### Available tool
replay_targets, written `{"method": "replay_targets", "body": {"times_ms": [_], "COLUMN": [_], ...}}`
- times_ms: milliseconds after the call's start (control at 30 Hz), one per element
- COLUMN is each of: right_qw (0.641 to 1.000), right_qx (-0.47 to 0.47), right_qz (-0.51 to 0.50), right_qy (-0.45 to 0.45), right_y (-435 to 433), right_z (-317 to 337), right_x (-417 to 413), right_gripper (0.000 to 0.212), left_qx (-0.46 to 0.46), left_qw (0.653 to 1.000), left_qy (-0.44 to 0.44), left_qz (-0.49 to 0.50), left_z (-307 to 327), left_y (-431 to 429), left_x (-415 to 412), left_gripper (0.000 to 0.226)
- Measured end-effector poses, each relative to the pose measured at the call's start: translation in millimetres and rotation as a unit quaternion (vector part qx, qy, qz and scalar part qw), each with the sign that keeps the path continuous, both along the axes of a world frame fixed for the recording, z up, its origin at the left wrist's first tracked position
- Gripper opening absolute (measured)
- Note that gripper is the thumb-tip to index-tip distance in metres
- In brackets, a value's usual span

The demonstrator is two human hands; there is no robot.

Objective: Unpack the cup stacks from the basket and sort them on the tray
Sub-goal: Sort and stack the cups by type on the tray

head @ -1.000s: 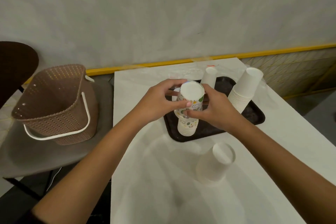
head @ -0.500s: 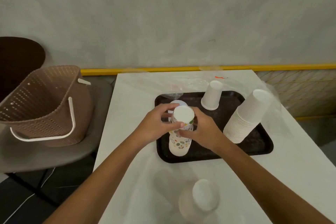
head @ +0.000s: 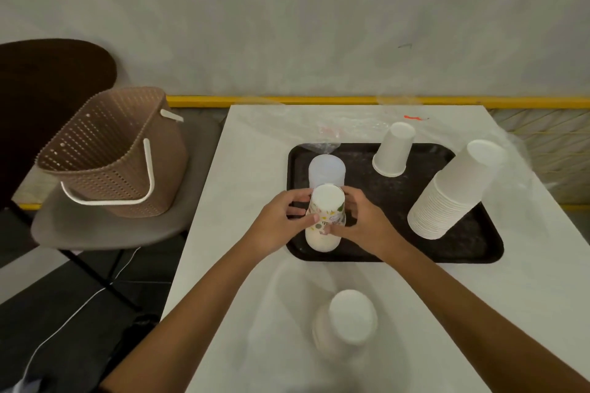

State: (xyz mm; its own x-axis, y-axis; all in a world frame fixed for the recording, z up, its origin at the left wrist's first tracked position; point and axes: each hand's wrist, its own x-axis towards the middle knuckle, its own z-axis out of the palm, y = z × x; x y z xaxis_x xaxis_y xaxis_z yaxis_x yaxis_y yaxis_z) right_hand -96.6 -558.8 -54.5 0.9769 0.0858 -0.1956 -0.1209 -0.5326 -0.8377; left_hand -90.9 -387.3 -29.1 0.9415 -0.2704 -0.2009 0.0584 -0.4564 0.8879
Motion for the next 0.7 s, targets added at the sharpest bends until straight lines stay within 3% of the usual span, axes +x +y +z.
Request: {"method": "replay_targets", "body": {"times_ms": [100, 367, 533, 700], "right_qw": [0.999, 0.985, 0.990, 0.993], "right_qx": [0.002, 0.039, -0.002, -0.045], "right_qz": [-0.053, -0.165, -0.129, -0.078], "right_qy": [0.014, 0.032, 0.061, 0.076], "right_y": [-7.8, -36.8, -39.4, -10.8], "right_z": [4.9, 15.3, 15.8, 10.9], "right_x": [-11.8, -83.8, -135.2, -163.2], "right_gripper": [0.073, 0.041, 0.051, 0.067], "left_qx": [-0.006, -0.039, -0.031, -0.024], "left_qw": [1.000, 0.991, 0.979, 0.970], "left_qy": [0.007, 0.068, 0.068, 0.050], "left_qz": [-0.001, -0.113, -0.188, -0.237], "left_z": [2.7, 3.1, -2.1, -10.1], "left_y": [9.4, 30.9, 23.3, 11.8], "left_x": [-13.6, -50.0, -65.2, -84.7], "left_gripper": [0.048, 0.044, 0.067, 0.057]}}
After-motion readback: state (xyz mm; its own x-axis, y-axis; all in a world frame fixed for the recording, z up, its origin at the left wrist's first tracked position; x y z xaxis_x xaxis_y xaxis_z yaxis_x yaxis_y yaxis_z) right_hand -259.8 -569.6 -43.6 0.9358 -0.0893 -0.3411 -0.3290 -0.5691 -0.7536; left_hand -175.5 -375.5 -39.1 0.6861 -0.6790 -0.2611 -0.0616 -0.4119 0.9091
